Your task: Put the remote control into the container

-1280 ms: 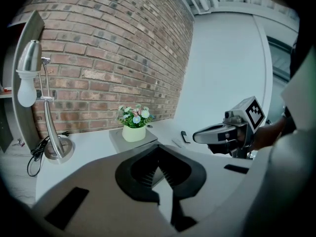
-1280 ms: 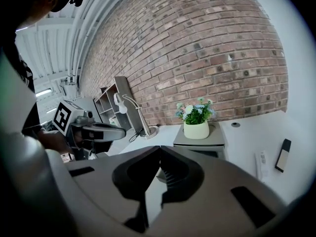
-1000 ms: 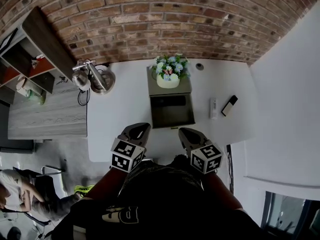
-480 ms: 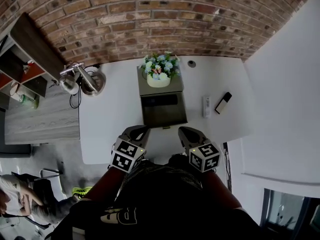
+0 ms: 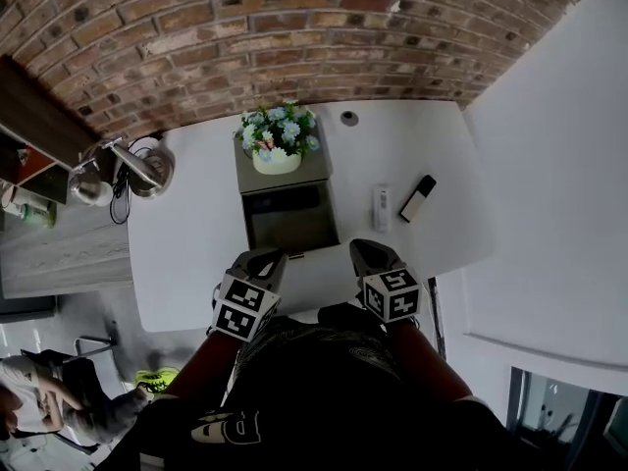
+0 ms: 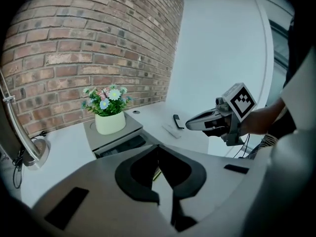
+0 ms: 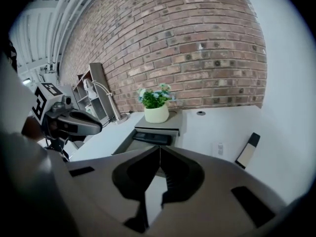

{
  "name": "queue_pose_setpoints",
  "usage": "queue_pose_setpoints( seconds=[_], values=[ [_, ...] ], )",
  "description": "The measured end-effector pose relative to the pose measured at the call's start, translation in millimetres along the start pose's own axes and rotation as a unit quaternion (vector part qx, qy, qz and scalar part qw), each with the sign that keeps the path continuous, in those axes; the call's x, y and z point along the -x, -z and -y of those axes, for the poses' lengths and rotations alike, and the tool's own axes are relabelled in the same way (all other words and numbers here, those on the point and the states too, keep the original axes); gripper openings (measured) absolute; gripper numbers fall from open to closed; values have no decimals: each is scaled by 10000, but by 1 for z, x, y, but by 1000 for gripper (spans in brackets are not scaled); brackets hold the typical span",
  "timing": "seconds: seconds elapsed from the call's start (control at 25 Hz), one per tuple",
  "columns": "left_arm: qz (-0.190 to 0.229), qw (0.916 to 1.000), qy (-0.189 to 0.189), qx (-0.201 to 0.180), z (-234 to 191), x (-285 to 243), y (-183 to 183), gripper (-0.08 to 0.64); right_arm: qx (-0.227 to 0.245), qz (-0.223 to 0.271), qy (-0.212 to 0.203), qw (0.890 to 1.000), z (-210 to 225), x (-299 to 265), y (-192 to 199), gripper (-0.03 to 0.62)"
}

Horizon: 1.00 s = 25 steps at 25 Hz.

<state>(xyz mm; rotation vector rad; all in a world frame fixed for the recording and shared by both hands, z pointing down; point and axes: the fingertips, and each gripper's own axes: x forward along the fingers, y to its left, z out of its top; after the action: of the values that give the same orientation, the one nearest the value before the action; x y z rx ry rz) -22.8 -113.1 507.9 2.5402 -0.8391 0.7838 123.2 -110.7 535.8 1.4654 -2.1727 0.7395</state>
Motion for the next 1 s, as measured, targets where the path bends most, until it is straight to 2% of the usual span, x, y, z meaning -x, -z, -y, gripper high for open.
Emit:
queue_pose_setpoints(
  seconds=[0.36,0.56,0.8,0.88,1.0],
  values=[
    [-428,9990,-75,-121,7,-51,4,8,-320,-187,844,9957,108,-24,23,11],
    [-647,9977,-212,16,6,-72,5,8,-214,-404,878,9951,139,-46,32,26],
    [-651,9972,-339,176,4,-95,-1,8,-144,-812,944,9921,166,-71,44,118],
    [-692,9966,-380,243,3,-100,-1,8,-232,-987,953,9903,172,-79,49,141],
    [-723,9958,-440,343,1,-106,-2,8,-473,-1129,905,9883,178,-91,52,221]
  ],
)
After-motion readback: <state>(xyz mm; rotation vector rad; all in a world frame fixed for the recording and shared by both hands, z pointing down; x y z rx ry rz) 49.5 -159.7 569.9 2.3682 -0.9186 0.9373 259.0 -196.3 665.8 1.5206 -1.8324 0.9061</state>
